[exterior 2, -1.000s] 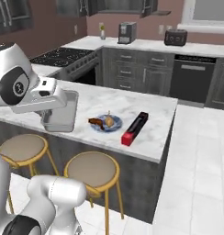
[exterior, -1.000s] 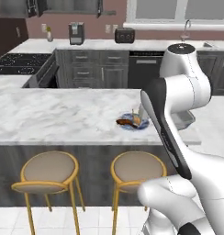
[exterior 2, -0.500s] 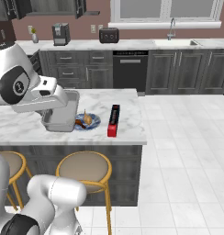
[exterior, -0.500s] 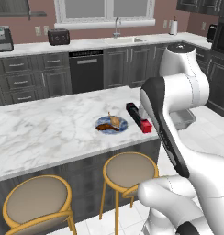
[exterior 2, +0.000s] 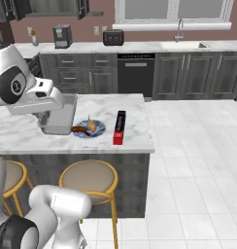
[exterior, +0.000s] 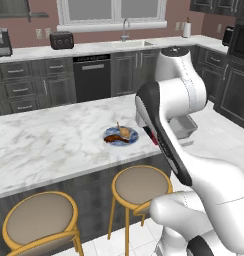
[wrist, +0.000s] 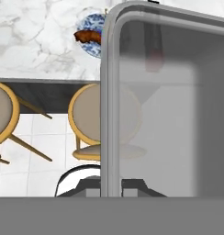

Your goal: Retrieve the tupperware and aluminum foil from the cabinet and place them on the dining counter near the plate with onion and chicken drumstick to prepare for storing leftovers.

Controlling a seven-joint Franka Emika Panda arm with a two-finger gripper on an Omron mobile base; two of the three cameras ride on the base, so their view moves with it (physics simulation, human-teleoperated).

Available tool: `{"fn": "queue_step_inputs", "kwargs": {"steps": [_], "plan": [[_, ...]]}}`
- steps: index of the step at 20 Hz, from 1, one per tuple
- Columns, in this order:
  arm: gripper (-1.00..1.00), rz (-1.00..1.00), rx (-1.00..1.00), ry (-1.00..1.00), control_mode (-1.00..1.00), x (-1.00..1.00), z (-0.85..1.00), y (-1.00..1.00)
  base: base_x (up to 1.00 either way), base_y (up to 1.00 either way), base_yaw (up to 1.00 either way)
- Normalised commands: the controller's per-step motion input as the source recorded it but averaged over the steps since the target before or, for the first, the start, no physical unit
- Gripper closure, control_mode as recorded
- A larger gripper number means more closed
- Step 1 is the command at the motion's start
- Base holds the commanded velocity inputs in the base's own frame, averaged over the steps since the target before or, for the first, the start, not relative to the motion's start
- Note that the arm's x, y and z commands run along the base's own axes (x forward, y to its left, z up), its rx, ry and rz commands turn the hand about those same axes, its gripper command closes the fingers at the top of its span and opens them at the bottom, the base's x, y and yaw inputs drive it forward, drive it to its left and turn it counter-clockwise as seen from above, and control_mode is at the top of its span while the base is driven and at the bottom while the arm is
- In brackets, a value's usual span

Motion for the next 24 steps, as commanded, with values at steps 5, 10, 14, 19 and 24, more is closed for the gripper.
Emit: {"fn": "queue_step_inputs", "kwargs": {"steps": [5,10,14,19,24], "plan": [[1.00,0.10,0.00,0.10,-1.00,0.50,-0.25,0.56,0.00,0.00,0.00],[1.00,0.09,0.00,0.12,-1.00,0.57,-0.66,0.75,0.00,0.00,0.00],[1.00,0.07,0.00,0.16,-1.00,0.59,-0.72,0.74,0.00,0.00,0.00],[1.00,0.01,0.00,0.12,-1.00,0.59,-0.51,0.68,0.00,0.00,0.00],[1.00,0.00,0.00,0.12,-1.00,0.55,-0.29,0.51,0.00,0.00,0.00]]}}
